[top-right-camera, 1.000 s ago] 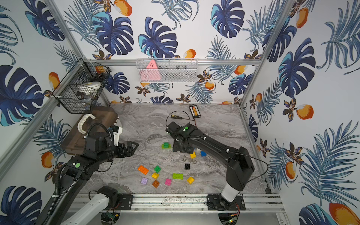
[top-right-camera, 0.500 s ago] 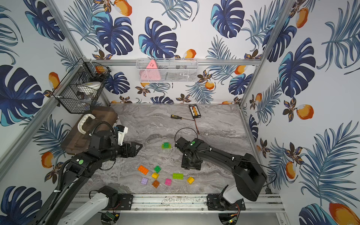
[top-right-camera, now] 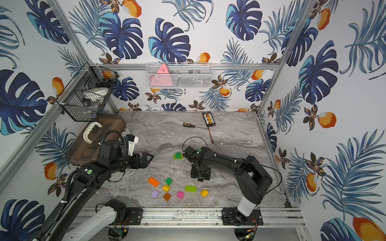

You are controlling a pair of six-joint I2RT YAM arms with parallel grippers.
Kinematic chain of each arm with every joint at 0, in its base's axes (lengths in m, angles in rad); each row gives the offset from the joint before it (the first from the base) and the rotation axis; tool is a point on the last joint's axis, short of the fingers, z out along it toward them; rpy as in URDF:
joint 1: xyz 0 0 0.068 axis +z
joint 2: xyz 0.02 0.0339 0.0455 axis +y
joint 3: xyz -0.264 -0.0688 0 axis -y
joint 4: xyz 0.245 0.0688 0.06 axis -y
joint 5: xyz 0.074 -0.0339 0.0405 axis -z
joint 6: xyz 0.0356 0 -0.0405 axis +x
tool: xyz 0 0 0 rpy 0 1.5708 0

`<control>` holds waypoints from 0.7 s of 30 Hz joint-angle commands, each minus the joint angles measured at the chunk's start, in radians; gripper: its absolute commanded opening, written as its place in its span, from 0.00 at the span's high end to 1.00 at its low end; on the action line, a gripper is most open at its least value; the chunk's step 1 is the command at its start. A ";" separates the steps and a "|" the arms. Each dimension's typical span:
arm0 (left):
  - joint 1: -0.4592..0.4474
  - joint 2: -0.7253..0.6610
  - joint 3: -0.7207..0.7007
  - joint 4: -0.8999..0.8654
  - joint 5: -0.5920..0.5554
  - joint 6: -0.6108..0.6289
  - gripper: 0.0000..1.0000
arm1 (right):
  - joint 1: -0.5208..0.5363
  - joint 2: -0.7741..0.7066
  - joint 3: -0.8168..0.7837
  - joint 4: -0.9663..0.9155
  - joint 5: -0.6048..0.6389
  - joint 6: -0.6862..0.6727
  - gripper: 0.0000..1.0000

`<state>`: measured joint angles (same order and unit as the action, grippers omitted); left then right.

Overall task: Assemble the number 1 with lego
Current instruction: Pick up the lego brick from the center of the board.

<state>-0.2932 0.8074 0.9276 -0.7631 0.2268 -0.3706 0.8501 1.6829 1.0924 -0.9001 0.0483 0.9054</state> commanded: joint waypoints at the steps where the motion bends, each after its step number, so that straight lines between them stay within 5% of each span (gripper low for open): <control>1: 0.000 0.001 -0.001 0.009 -0.008 0.002 0.01 | 0.002 0.012 -0.006 0.021 0.017 0.023 0.43; 21: 0.000 0.006 -0.001 0.007 -0.015 0.001 0.01 | 0.001 0.028 -0.044 0.056 0.037 0.029 0.60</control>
<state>-0.2932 0.8139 0.9272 -0.7628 0.2131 -0.3706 0.8501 1.7061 1.0492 -0.8394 0.0658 0.9272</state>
